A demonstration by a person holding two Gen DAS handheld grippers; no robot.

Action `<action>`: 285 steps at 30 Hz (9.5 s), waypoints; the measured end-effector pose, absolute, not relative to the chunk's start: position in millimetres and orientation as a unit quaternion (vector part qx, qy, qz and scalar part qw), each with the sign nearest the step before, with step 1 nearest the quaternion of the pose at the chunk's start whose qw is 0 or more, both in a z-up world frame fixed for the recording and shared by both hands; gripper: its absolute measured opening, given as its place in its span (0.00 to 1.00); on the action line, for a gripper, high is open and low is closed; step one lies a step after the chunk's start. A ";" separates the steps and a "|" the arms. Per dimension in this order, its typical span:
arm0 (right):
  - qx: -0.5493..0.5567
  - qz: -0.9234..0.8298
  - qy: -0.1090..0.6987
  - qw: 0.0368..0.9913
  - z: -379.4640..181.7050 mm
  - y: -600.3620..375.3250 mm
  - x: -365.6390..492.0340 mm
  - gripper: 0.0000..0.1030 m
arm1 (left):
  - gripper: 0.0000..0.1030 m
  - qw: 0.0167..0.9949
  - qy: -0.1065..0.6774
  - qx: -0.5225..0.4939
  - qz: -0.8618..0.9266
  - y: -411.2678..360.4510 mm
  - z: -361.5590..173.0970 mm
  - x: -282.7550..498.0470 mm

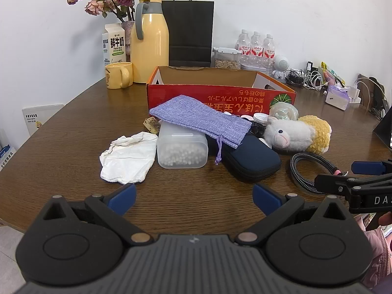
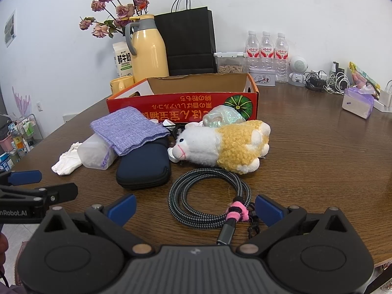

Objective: Organize objects

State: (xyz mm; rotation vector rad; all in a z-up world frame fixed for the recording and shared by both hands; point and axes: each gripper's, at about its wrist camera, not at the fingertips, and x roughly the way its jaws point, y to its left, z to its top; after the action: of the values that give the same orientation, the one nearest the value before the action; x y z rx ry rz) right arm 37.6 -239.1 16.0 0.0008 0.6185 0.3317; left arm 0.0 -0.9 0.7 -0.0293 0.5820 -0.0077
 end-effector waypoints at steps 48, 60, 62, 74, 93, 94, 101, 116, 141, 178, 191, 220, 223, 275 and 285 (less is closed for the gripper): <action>0.000 0.162 0.303 0.939 14.5 -238.2 37.0 1.00 | 1.00 0.958 0.287 -0.015 -0.004 -0.7 0.7 0.2; 0.000 0.162 0.303 0.939 9.3 -235.7 36.2 1.00 | 1.00 0.958 0.287 -0.015 -0.005 -0.2 0.9 -0.2; 0.000 0.162 0.303 0.939 6.7 -234.4 35.3 1.00 | 1.00 0.958 0.287 -0.015 -0.005 -0.1 0.8 -0.1; -0.018 0.152 0.312 0.938 1.3 -240.3 49.1 1.00 | 1.00 0.957 0.290 -0.020 0.011 11.5 -2.1 10.7; -0.057 0.170 0.340 0.923 -17.0 -225.3 91.2 1.00 | 1.00 0.952 0.293 -0.033 0.076 59.1 -12.7 40.6; -0.057 0.172 0.341 0.922 -16.6 -225.9 91.7 1.00 | 1.00 0.952 0.293 -0.034 0.077 60.8 -12.5 41.1; -0.052 0.186 0.333 0.923 -13.3 -229.3 87.2 0.88 | 1.00 0.950 0.298 -0.032 0.093 70.5 -13.5 45.1; -0.047 0.188 0.323 0.926 -3.6 -222.8 79.9 0.87 | 1.00 0.942 0.328 0.014 0.064 85.2 -21.4 88.7; -0.045 0.194 0.321 0.926 -4.1 -217.2 72.1 0.87 | 0.57 0.949 0.313 -0.025 0.036 97.1 -17.2 60.6; -0.061 0.186 0.242 0.950 102.2 -174.7 286.4 0.87 | 0.60 0.974 0.228 -0.015 0.012 15.0 101.3 262.1; -0.074 0.167 0.320 0.930 37.5 -155.5 355.7 0.87 | 0.67 0.950 0.311 0.006 0.035 2.9 43.1 329.7; -0.102 0.164 0.277 0.941 67.1 -166.8 293.8 1.00 | 1.00 0.962 0.268 0.016 0.053 6.9 62.6 271.2; -0.103 0.167 0.264 0.944 74.0 -172.4 275.5 1.00 | 1.00 0.965 0.258 0.012 0.050 9.2 67.8 253.3; -0.002 0.121 0.280 0.952 24.4 -260.4 142.5 0.93 | 1.00 0.963 0.262 -0.032 0.049 35.5 11.9 72.9; 0.082 0.149 0.354 0.920 8.4 -276.7 184.4 0.75 | 1.00 0.961 0.267 -0.035 0.061 39.6 10.5 74.6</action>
State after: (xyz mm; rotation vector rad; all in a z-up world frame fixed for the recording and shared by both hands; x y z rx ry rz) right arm 184.4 -276.7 8.4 0.1682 0.7270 0.3062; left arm 74.6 39.6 10.5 -0.0712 0.5416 0.1232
